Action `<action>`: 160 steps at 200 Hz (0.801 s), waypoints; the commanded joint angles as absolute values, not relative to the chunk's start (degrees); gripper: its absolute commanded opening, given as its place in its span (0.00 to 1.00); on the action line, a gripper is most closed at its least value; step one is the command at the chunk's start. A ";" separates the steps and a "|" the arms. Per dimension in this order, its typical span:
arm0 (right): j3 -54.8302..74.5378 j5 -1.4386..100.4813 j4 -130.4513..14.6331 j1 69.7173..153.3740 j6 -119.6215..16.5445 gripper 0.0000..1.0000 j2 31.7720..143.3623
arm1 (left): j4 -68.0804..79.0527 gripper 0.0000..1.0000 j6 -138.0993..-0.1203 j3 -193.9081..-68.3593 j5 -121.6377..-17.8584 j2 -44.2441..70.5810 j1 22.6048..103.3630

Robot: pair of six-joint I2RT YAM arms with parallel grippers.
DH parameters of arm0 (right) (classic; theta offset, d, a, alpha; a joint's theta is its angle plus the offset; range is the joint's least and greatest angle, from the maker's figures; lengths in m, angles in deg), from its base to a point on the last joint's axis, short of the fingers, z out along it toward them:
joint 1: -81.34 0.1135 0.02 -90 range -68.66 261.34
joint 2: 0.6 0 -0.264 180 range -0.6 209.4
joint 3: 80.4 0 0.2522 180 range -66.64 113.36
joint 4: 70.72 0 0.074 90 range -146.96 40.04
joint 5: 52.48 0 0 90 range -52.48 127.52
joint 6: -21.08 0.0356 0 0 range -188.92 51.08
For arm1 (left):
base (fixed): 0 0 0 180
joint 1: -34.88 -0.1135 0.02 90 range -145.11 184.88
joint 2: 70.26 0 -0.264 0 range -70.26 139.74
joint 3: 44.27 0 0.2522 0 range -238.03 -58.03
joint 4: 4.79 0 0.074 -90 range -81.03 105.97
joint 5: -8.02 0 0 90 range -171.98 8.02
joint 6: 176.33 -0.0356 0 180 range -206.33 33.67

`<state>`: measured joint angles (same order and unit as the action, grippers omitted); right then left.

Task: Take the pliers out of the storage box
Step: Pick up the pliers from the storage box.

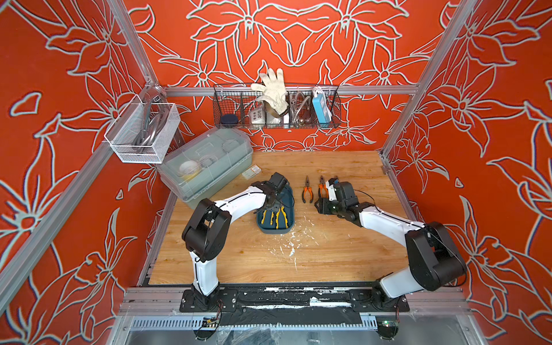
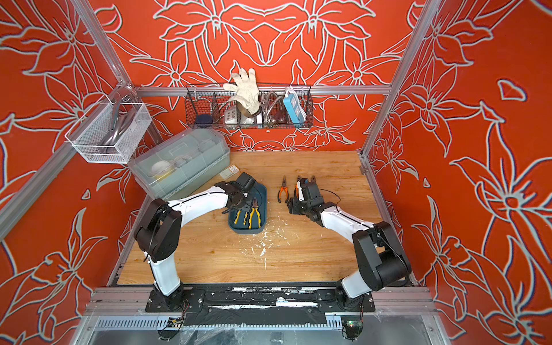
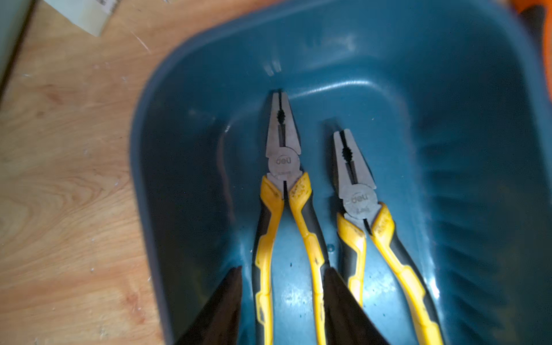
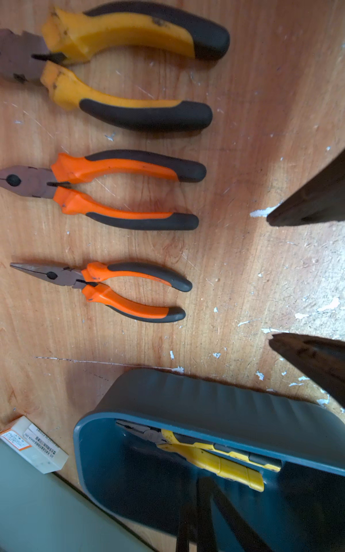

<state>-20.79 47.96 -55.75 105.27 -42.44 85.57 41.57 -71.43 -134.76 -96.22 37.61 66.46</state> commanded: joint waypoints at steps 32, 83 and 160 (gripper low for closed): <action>-19.79 48.26 -55.97 105.63 -42.51 0.60 84.35 | 48.14 0.42 -72.04 -136.08 -96.16 42.41 65.86; -19.97 48.07 -56.08 105.68 -42.56 0.60 84.19 | 46.46 0.36 -69.95 -135.30 -93.07 45.58 65.65; -20.48 48.31 -56.96 105.62 -42.38 0.60 83.77 | 44.57 0.00 -67.71 -133.25 -93.32 40.00 65.64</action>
